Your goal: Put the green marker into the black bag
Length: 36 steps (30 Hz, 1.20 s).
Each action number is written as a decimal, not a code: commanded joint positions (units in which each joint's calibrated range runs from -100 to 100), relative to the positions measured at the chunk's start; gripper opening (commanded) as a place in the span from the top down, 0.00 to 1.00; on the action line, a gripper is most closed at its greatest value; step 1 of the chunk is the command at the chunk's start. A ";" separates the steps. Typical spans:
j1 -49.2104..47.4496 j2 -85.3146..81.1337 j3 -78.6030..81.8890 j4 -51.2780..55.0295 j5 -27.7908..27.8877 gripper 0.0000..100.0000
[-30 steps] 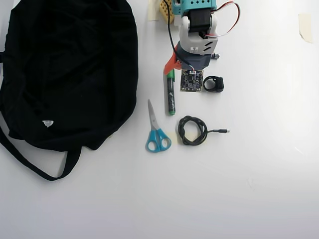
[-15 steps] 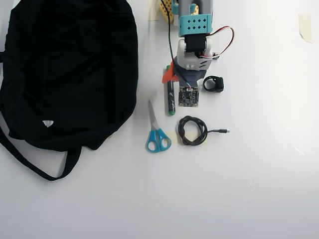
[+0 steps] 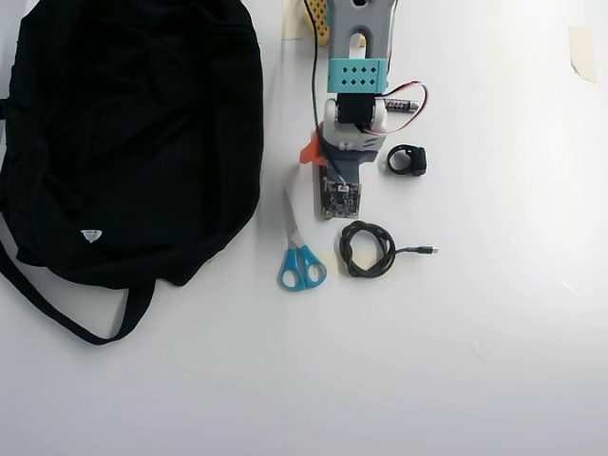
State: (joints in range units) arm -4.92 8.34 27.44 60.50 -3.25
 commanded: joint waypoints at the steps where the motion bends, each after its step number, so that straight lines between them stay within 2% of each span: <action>1: 1.71 0.04 -1.47 -2.62 0.26 0.68; 6: 2.75 0.12 -1.20 -6.06 0.15 0.68; 18: 3.80 2.94 -1.11 -5.55 0.21 0.87; 23: 3.80 2.94 -1.11 -5.55 0.21 0.98; 36: 3.13 1.70 -1.65 -4.25 0.26 0.98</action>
State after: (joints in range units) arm -1.03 10.75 26.57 55.00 -3.15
